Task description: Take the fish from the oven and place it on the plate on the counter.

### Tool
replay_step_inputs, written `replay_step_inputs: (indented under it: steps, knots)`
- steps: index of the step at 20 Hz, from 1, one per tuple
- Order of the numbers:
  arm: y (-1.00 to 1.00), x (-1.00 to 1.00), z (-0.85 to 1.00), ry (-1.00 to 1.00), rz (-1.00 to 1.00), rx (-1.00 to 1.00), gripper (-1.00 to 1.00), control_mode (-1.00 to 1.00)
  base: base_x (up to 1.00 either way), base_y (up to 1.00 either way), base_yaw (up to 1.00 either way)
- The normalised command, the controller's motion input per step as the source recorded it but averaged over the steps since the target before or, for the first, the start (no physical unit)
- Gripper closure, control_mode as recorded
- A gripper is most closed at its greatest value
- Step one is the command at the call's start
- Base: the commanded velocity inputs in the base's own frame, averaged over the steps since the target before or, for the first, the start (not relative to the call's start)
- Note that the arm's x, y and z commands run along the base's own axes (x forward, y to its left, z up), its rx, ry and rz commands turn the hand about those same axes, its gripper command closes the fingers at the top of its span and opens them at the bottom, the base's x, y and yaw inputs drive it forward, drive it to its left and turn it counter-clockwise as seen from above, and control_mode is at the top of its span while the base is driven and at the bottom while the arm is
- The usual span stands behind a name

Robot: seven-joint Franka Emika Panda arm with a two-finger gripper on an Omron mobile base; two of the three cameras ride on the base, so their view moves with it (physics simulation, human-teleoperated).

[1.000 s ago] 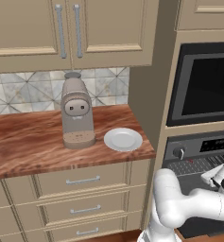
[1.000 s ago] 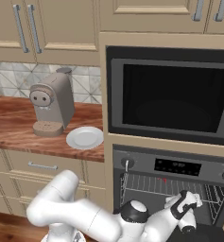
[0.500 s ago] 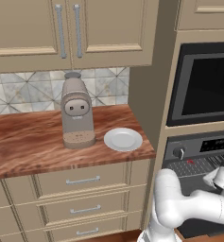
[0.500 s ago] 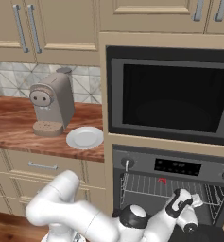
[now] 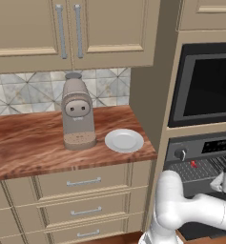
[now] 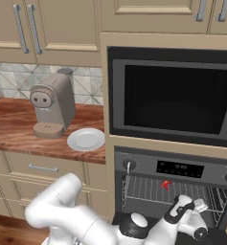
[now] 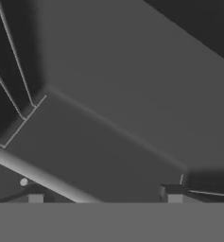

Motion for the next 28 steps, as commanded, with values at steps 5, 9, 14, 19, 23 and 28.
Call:
replay_step_inputs:
  steps: [5, 9, 14, 19, 23, 28]
  knots:
    - [0.00, -0.55, -0.54, 0.00, 0.12, 0.00, 1.00, -1.00, 0.00, 0.00, 0.00]
    - [0.00, -0.54, -0.57, 0.03, 0.11, 0.00, 1.00, -1.00, 0.00, 0.00, 0.00]
    - [0.00, -0.64, -0.60, 0.00, 0.11, 0.00, 1.00, -1.00, 0.00, 0.00, 0.00]
    - [0.00, -0.86, -0.56, 0.02, 0.13, 0.00, 1.00, -1.00, 0.00, 0.00, 0.00]
    - [0.00, -0.93, -0.46, 0.04, 0.14, 0.00, 1.00, -1.00, 0.00, 0.00, 0.00]
    - [0.00, -0.99, -0.52, 0.01, 0.13, 0.00, 1.00, -1.00, 0.00, 0.00, 0.00]
